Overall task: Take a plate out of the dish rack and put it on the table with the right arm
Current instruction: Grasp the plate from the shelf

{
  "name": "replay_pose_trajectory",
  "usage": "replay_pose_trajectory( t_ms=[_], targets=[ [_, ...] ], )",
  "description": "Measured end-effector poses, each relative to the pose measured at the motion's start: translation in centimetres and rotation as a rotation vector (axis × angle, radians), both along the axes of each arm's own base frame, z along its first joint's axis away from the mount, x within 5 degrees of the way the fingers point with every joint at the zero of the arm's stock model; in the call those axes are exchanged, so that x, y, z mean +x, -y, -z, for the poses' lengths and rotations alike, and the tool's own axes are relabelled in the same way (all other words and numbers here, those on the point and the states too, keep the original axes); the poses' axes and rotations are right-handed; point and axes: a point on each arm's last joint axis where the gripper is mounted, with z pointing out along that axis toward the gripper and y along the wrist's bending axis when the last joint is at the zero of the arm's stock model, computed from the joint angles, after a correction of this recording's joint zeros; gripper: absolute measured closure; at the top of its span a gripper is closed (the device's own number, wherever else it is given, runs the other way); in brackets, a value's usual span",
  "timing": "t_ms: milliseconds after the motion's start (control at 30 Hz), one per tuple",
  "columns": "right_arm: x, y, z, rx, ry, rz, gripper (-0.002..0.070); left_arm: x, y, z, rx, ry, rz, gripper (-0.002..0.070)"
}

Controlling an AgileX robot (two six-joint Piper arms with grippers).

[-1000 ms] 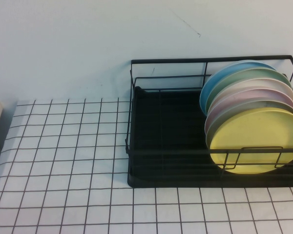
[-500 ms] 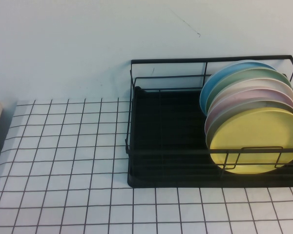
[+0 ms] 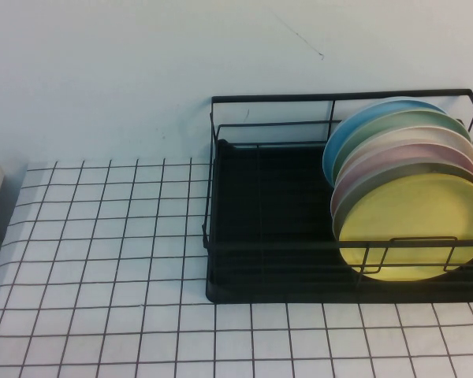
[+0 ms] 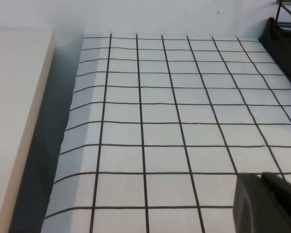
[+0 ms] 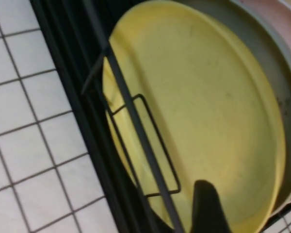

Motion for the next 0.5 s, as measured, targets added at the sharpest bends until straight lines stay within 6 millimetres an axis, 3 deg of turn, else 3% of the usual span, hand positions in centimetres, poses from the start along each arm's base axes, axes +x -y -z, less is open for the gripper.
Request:
replay_pose_trajectory(
  t_ms=[333,500],
  targets=[
    [3.3,0.4,3.2,-0.082,0.016,-0.015,0.0327,0.0,0.0,0.0,0.000,0.000,0.000,0.0678],
    [4.3,0.4,4.4,-0.075,0.010,-0.005,0.0386,0.0,0.0,0.0,0.000,0.000,0.000,0.0678]
  ],
)
